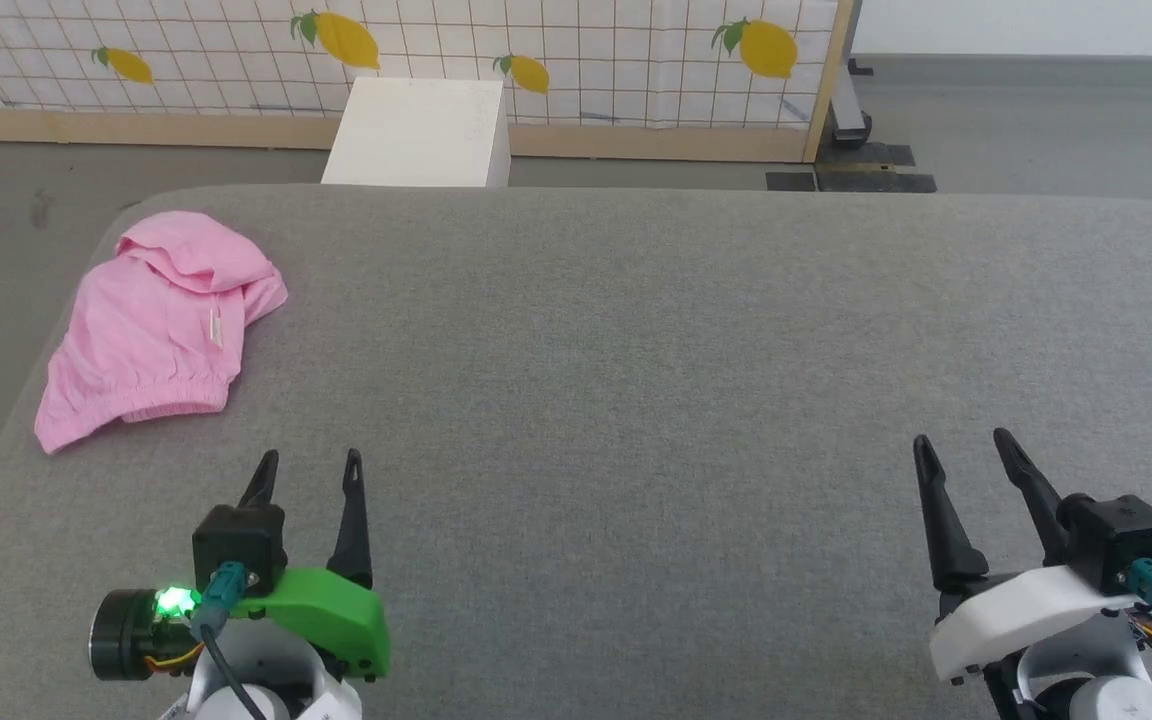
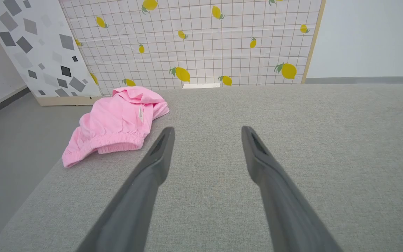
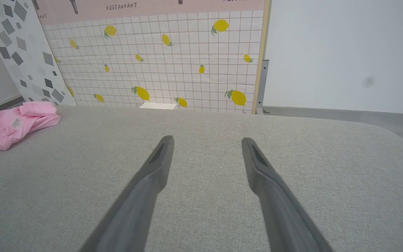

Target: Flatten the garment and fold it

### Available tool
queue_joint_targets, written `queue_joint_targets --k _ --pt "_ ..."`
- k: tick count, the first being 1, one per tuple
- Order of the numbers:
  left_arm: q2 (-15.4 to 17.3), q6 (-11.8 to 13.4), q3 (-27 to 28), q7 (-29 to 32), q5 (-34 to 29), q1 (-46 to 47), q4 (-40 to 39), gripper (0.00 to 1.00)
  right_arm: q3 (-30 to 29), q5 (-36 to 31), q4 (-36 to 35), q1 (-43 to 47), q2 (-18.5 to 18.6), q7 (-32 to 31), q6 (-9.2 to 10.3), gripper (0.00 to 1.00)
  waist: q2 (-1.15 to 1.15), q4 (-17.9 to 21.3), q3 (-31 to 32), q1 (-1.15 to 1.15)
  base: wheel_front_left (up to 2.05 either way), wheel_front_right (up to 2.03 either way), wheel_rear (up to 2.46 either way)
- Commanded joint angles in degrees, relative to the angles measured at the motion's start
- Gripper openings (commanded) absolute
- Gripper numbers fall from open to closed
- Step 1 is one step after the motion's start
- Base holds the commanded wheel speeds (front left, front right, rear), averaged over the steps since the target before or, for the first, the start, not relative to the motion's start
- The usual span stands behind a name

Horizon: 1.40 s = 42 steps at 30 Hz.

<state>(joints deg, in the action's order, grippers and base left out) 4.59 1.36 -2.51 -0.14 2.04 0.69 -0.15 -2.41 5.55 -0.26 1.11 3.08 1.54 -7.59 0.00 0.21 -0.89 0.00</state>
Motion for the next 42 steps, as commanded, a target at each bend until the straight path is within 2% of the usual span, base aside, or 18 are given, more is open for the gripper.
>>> queue_joint_targets --k 1,7,15,42 --pt "0.6 0.3 -0.1 -0.1 0.5 -0.5 0.0 1.00 -0.1 0.3 0.1 -0.4 -0.1 0.6 0.06 1.00 0.00 0.0 0.0 0.00 0.00 0.00 0.00" --pt "1.0 0.5 -0.5 -0.1 0.6 -0.3 0.1 1.00 -0.1 0.2 -0.1 -0.1 -0.1 0.8 0.07 1.00 0.00 -0.9 -0.2 0.00 0.00 0.00 0.00" --pt "1.5 1.1 -0.9 -0.4 0.6 0.2 0.2 1.00 0.0 1.1 -0.8 0.6 -0.2 0.7 0.07 1.00 0.00 -4.1 -0.7 0.00 0.00 0.00 0.00" --pt "3.7 3.5 -3.5 -2.6 -0.3 1.2 2.3 1.00 2.5 5.5 -3.5 5.3 -0.2 0.5 0.10 1.00 0.00 -23.4 1.3 0.00 0.00 0.00 0.00"
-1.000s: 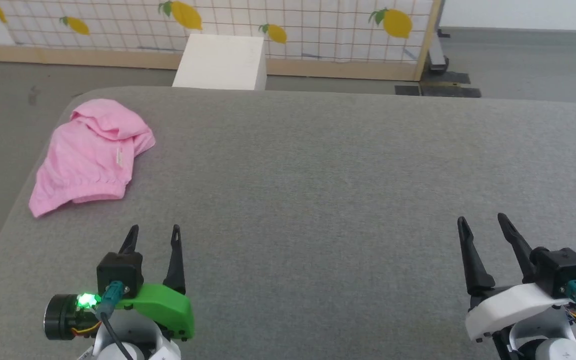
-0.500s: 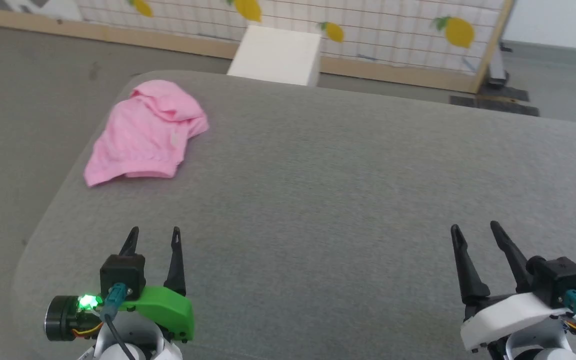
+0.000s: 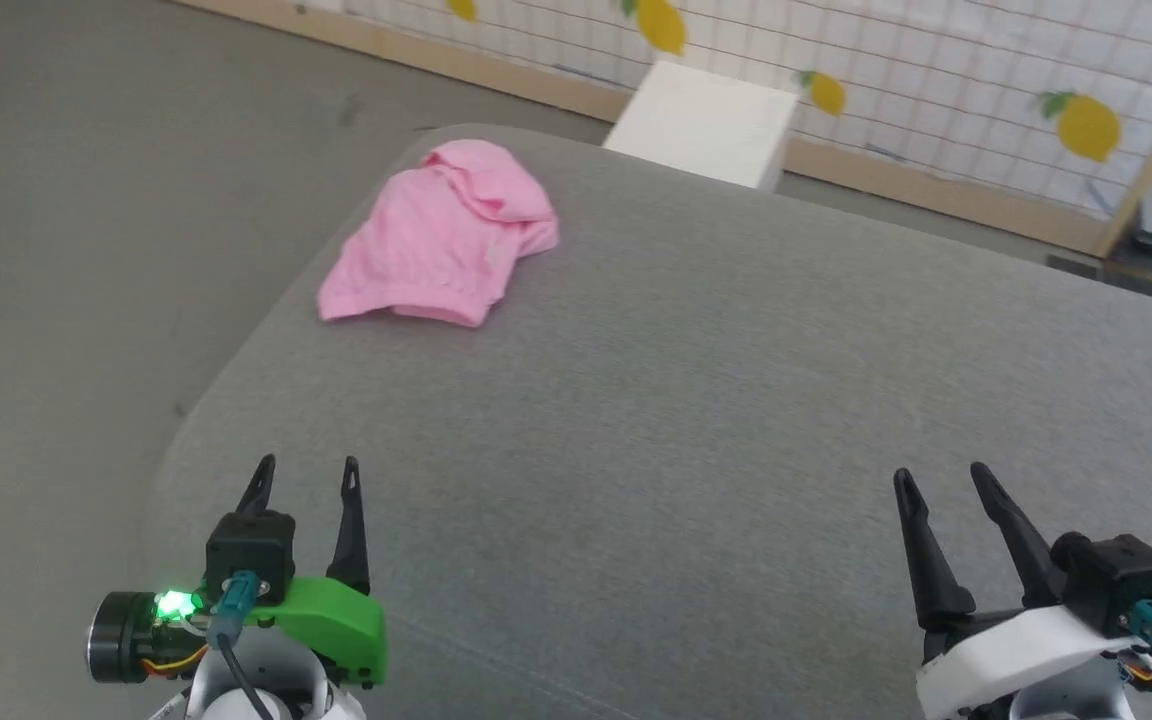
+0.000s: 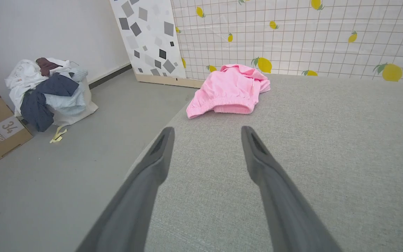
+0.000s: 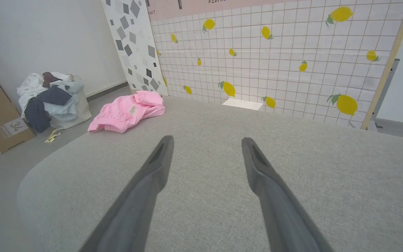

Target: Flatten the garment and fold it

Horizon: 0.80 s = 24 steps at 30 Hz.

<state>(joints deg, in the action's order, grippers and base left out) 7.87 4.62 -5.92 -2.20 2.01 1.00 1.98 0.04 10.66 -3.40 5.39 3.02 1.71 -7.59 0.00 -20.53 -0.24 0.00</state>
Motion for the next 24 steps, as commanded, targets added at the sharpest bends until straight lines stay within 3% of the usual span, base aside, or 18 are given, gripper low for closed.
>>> queue_joint_targets --k 1,11,24 --pt "0.6 0.3 -0.2 -0.6 -0.3 0.9 0.2 1.00 0.1 0.6 -0.5 1.2 -0.1 0.4 0.10 1.00 0.00 -3.3 0.8 0.00 0.00 0.00 0.00" --pt "0.9 1.0 -0.9 -1.2 -0.2 0.6 -0.2 1.00 0.5 1.5 -0.7 2.3 -0.1 0.8 0.10 1.00 0.00 -6.8 1.0 0.00 0.00 0.00 0.00" --pt "1.3 1.5 -1.5 -1.1 0.1 0.4 -0.5 1.00 0.9 1.5 -0.6 2.6 -0.1 0.5 0.10 1.00 0.00 -7.2 1.1 0.00 0.00 0.00 0.00"
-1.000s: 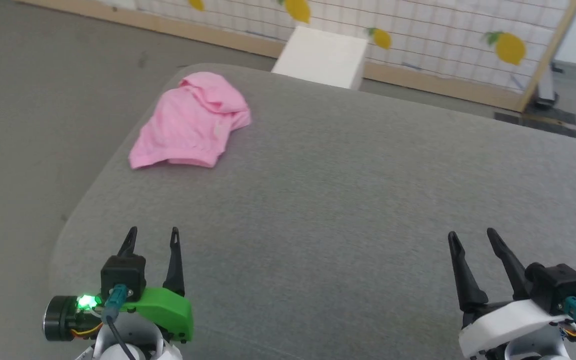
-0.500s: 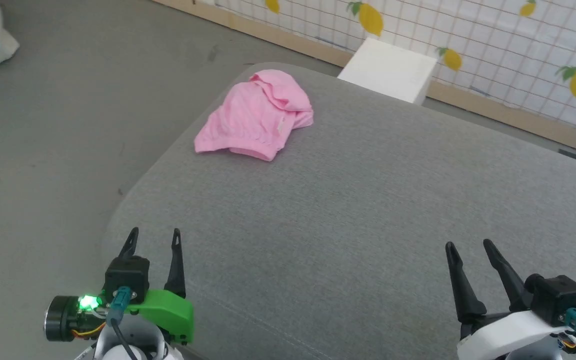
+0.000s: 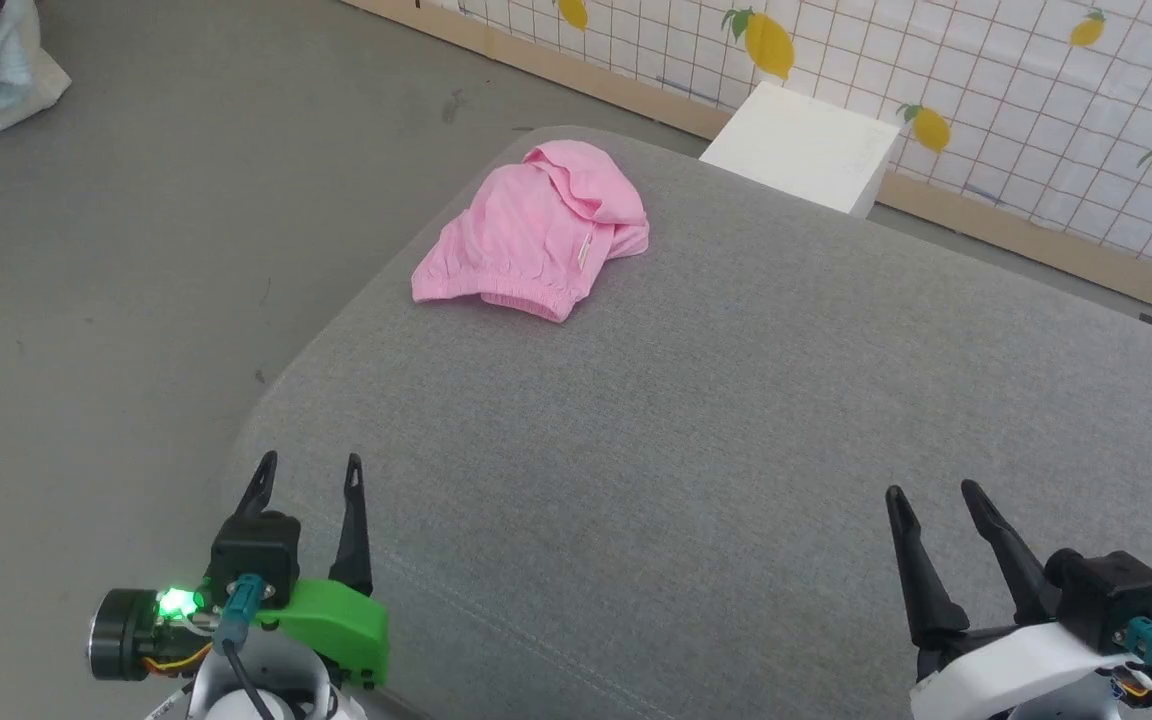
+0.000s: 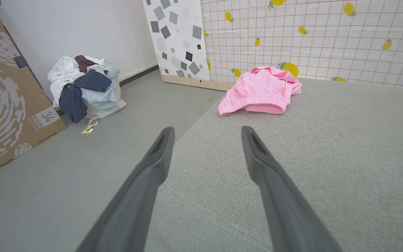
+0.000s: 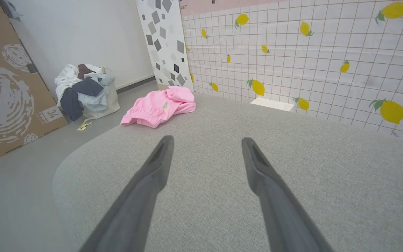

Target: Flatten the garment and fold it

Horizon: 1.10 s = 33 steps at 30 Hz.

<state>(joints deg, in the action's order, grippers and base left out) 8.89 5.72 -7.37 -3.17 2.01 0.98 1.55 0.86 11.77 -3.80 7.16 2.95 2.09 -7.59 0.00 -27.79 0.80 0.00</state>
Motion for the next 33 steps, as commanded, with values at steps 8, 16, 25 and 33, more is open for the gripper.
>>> queue_joint_targets --k 8,16,25,33 --pt "1.0 0.0 -0.5 0.8 0.4 0.6 -0.3 1.00 0.3 -0.3 -1.1 0.4 -0.1 -0.4 0.10 1.00 0.00 1.6 -1.2 0.00 0.00 0.00 0.00" --pt "2.0 -3.7 -1.3 5.5 3.2 9.2 1.0 1.00 0.0 -2.9 -5.3 -2.0 -0.1 -2.8 0.10 1.00 0.00 8.5 -9.1 0.00 0.00 0.00 0.00" --pt "5.8 -9.7 -0.9 18.3 6.9 27.4 8.7 1.00 0.3 -5.4 -11.8 -5.8 -0.1 -4.8 0.10 1.00 0.00 16.1 -20.0 0.00 0.00 0.00 0.00" --pt "13.6 -13.0 -2.6 33.5 14.7 42.8 18.5 1.00 0.0 -5.4 -15.9 -7.9 -0.1 -4.8 0.10 1.00 0.00 21.6 -27.9 0.00 0.00 0.00 0.00"
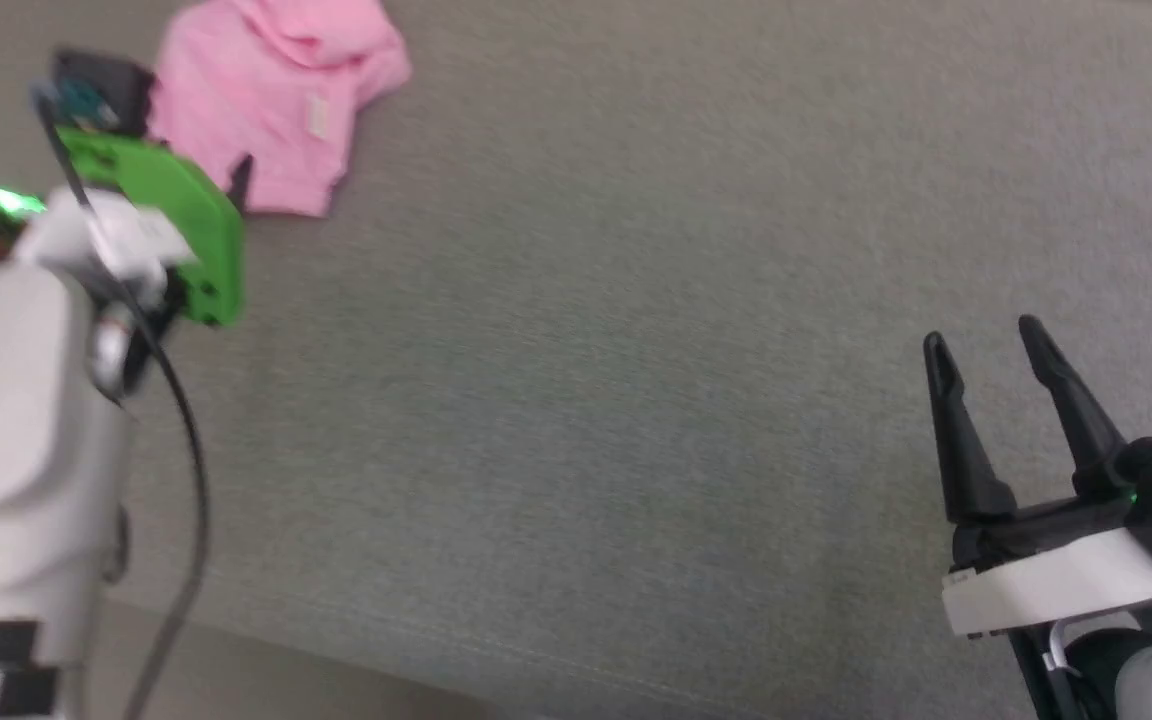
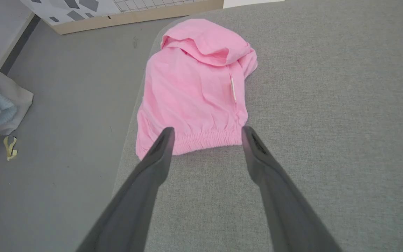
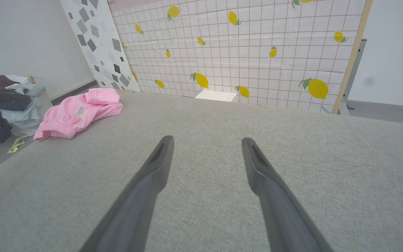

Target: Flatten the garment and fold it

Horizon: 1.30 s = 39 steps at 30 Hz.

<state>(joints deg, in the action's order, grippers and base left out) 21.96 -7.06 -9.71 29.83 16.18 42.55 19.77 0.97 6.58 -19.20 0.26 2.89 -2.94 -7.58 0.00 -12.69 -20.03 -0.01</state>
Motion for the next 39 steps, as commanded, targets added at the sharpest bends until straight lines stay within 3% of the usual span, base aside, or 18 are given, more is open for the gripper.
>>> queue_joint_targets --k 1,6,11,15,20,21,22,23,30,39 --pt "1.7 -0.3 -1.1 2.4 1.5 2.5 0.7 1.00 -0.2 -0.1 -0.8 -1.1 0.0 0.4 0.09 1.00 0.00 6.9 -7.9 0.01 0.00 0.00 0.00" --pt "8.4 -0.4 -5.7 11.0 12.3 8.3 0.7 1.00 -0.6 0.7 -1.2 -1.7 0.0 1.8 0.09 1.00 0.00 9.3 -11.6 0.01 0.00 0.00 0.00" --pt "15.4 -0.4 -9.5 15.0 18.2 10.5 2.1 1.00 -0.5 1.3 -0.5 -3.0 0.0 3.5 0.09 1.00 0.00 11.4 -14.6 0.01 0.00 0.00 0.00" --pt "18.1 -0.4 -11.2 16.6 20.9 10.8 4.3 1.00 -0.9 1.8 0.2 -3.8 0.0 4.6 0.09 1.00 0.00 12.4 -16.0 0.01 0.00 0.00 0.00" --pt "19.0 -0.4 -13.0 21.9 23.7 9.1 7.7 1.00 -1.6 2.0 1.1 -4.0 0.0 5.5 0.09 1.00 0.00 12.8 -16.2 0.01 0.00 0.00 0.00" --pt "18.9 -0.4 -13.0 23.1 24.6 8.7 8.2 0.95 -1.7 2.0 1.3 -4.0 0.0 5.5 0.09 1.00 0.00 12.8 -16.1 0.01 0.00 0.00 0.00" --pt "18.7 -0.4 -13.1 23.9 25.3 8.3 8.4 0.17 -1.8 2.0 1.4 -4.1 0.0 5.5 0.09 1.00 0.00 12.7 -15.9 0.01 0.00 0.00 0.00" --pt "18.5 -0.4 -13.1 24.5 26.0 8.0 8.5 0.00 -1.9 2.0 1.5 -4.1 0.0 5.5 0.09 1.00 0.00 12.6 -15.6 0.01 0.00 0.00 0.00" --pt "18.1 0.1 -12.1 20.2 26.0 7.7 7.9 0.00 -2.0 1.4 2.4 -4.4 0.0 5.1 0.09 1.00 0.00 11.2 -12.6 0.01 0.00 0.00 0.00" --pt "16.8 0.2 -9.3 3.1 23.4 10.8 7.9 0.00 -2.0 1.0 5.3 -3.7 0.0 3.7 0.09 1.00 0.00 9.2 -3.2 0.01 0.00 0.00 0.00"
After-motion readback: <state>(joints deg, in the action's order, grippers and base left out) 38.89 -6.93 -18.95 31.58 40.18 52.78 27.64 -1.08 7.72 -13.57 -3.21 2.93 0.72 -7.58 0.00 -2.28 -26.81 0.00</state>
